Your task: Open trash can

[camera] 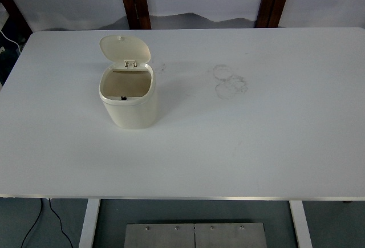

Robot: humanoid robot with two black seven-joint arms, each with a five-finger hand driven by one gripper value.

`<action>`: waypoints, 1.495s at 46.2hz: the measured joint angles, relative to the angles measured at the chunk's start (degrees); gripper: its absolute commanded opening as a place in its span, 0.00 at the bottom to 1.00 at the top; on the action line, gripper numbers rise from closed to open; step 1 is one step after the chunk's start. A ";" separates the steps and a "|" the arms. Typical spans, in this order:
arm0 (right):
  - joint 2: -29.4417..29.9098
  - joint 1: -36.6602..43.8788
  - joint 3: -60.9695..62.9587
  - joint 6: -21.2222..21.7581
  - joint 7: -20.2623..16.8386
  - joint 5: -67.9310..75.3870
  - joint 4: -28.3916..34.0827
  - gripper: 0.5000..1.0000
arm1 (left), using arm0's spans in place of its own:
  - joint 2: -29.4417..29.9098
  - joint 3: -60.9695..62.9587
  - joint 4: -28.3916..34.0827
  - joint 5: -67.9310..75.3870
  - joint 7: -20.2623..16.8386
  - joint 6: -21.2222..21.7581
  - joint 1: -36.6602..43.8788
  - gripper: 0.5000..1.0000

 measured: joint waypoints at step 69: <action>0.00 -0.24 0.00 0.07 -0.26 -0.04 -0.01 0.99 | -6.81 -14.04 6.36 -4.84 -7.36 2.49 30.26 1.00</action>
